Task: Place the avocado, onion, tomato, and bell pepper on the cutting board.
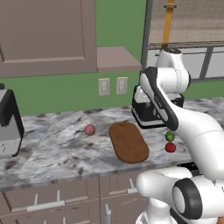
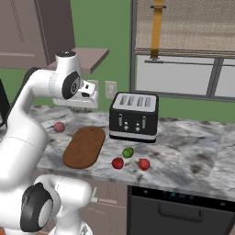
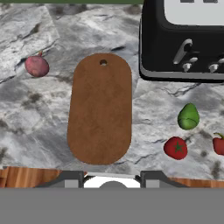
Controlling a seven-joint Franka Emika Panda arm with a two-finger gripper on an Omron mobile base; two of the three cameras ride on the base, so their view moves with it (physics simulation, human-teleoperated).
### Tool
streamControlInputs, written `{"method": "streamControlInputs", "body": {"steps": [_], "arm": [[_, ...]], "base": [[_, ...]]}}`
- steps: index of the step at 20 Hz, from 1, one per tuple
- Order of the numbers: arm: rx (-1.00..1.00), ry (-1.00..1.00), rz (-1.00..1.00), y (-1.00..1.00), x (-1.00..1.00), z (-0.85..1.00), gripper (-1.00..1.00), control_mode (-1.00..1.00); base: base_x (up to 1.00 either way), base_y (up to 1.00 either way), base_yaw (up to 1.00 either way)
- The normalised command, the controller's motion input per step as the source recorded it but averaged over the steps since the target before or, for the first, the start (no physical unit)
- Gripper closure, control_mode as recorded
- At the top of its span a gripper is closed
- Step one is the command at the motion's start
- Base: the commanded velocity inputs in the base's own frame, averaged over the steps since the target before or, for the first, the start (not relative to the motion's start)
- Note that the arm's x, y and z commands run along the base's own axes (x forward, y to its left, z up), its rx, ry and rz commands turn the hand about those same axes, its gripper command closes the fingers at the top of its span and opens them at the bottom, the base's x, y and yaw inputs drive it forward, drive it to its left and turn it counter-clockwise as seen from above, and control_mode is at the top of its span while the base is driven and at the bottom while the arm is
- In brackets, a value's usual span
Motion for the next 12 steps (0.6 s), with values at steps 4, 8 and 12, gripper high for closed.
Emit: {"method": "streamControlInputs", "body": {"steps": [4, 8, 12], "arm": [[0.0, 0.0, 0.0, 0.0, -0.08, 0.0, -1.0, -1.0], [0.0, -0.02, 0.0, 0.17, -0.55, -0.03, -1.0, -1.0], [0.0, 0.0, 0.0, 0.32, -0.41, -0.06, -1.0, -1.0]], "base": [[0.0, 0.0, 0.0], [0.0, 0.0, 0.0], [0.0, 0.0, 0.0]]}}
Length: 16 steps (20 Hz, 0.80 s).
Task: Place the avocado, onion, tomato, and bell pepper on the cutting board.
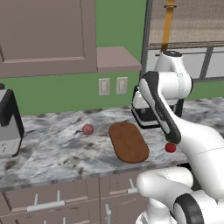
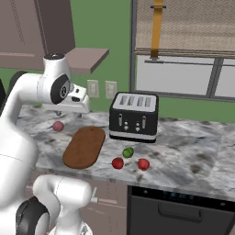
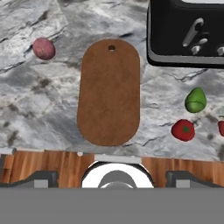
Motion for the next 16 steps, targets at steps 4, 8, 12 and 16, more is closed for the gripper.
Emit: {"method": "streamControlInputs", "body": {"steps": [4, 8, 12, 16], "arm": [[0.0, 0.0, 0.0, -0.16, -0.38, -0.31, -1.0, -1.0], [0.0, 0.0, 0.0, 0.25, -0.07, -0.21, -1.0, -1.0], [0.0, 0.0, 0.0, 0.58, 0.0, 0.0, -1.0, -1.0], [0.0, 0.0, 0.0, 0.61, 0.01, 0.0, -1.0, -1.0]], "base": [[0.0, 0.0, 0.0], [0.0, 0.0, 0.0], [0.0, 0.0, 0.0], [0.0, 0.0, 0.0]]}}
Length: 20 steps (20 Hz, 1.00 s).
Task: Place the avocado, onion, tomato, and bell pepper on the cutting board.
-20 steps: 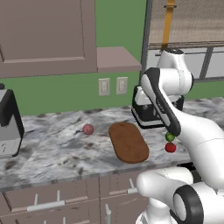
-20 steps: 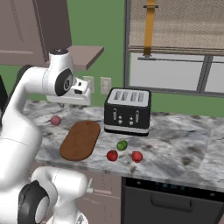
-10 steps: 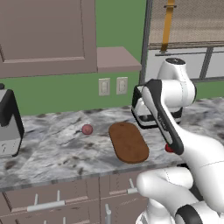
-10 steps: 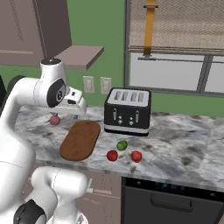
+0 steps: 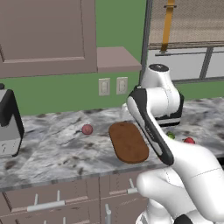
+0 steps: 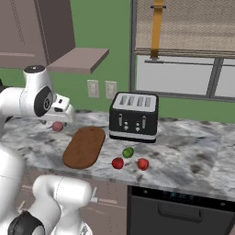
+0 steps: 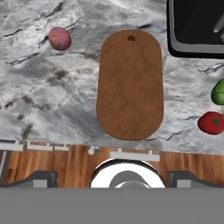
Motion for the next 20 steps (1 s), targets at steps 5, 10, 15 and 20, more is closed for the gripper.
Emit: {"method": "streamControlInputs", "body": {"steps": [5, 10, 15, 20], "arm": [[0.0, 0.0, 0.0, 0.51, 0.18, -0.03, -1.0, -1.0], [0.0, 0.0, 0.0, 0.43, 0.34, -0.1, -1.0, -1.0], [0.0, 0.0, 0.02, 0.45, 0.46, -0.11, -1.0, -1.0], [0.0, 0.02, 0.01, 0.18, 0.41, -0.3, -1.0, -1.0]], "base": [[0.0, 0.0, 0.0], [0.0, 0.0, 0.0], [0.0, 0.0, 0.0], [0.0, 0.0, 0.0]]}}
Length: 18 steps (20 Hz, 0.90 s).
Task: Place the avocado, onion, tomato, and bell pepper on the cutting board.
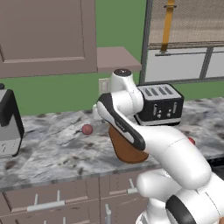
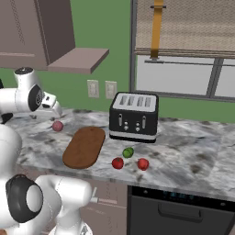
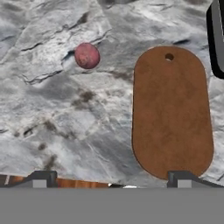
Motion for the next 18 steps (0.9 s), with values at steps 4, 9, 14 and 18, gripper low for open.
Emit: {"method": "streamControlInputs", "body": {"steps": [4, 9, 14, 18], "arm": [[0.0, 0.06, 0.01, 0.31, 0.4, -0.32, -1.0, -1.0], [0.0, 0.05, 0.02, 0.3, 0.39, -0.22, -1.0, -1.0], [0.0, 0.0, 0.0, 0.06, 0.26, -0.06, -1.0, -1.0], [0.0, 0.01, 0.0, 0.09, 0.26, -0.11, -1.0, -1.0]], "base": [[0.0, 0.0, 0.0], [0.0, 0.0, 0.0], [0.0, 0.0, 0.0], [0.0, 0.0, 0.0]]}}
